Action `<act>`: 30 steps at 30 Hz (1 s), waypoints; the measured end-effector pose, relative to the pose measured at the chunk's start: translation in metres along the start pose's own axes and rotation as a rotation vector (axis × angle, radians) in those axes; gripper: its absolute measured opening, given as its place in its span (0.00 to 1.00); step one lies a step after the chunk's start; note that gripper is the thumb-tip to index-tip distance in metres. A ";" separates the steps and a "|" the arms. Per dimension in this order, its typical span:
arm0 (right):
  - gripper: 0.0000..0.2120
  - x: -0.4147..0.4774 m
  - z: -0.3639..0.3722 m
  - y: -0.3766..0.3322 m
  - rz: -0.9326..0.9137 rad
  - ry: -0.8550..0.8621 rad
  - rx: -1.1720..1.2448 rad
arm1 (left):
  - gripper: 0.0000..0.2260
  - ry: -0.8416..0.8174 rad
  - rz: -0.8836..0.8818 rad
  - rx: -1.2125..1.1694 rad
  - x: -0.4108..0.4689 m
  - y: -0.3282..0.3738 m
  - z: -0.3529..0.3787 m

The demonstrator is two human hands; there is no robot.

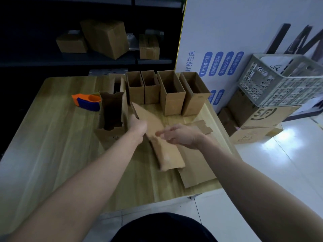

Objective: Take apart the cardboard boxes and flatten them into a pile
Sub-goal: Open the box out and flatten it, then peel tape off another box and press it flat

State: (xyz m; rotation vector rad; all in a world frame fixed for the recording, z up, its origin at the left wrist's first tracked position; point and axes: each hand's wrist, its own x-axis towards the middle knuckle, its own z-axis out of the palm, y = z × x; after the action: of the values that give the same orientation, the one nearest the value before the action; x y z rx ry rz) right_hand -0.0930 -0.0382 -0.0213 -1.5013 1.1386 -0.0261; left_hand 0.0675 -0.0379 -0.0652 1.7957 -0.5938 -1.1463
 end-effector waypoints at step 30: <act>0.16 0.049 0.032 0.128 0.327 0.268 -0.306 | 0.29 0.006 -0.092 0.705 0.012 -0.109 -0.028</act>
State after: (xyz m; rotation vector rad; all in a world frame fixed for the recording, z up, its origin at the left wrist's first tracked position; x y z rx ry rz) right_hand -0.1272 -0.0243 -0.1569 -1.5910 1.6533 0.1840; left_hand 0.0906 0.0179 -0.1608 2.4344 -1.0077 -1.0620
